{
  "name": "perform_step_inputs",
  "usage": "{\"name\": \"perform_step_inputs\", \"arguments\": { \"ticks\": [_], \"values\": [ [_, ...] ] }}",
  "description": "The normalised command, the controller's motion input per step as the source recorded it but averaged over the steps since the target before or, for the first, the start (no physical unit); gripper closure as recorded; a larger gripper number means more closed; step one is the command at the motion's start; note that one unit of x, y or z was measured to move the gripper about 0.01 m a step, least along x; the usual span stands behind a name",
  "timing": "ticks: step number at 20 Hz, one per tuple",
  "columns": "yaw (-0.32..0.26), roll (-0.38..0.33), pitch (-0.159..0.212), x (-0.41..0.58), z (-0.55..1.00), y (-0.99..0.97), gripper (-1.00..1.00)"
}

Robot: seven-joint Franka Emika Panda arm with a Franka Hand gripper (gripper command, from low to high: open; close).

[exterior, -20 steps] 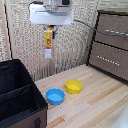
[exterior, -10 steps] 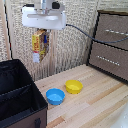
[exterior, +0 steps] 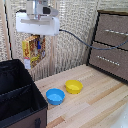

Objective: Position your gripper near the granola bar, please. Lightly grip the granola bar with your gripping tool. Relocate your gripper along with the granola bar toward the leading division of the caddy with caution. Gently release the granola bar into the leading division of the caddy.

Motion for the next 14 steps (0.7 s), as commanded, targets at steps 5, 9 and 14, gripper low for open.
{"name": "perform_step_inputs", "arguments": {
  "ticks": [5, 9, 14],
  "values": [
    [-0.171, 0.0, 0.025, -0.031, 0.04, 0.6, 1.0],
    [-0.166, 0.0, 0.021, -0.039, 0.01, 0.64, 1.0],
    [-0.147, -0.001, 0.025, -0.102, 0.01, 0.65, 1.0]
  ]
}}
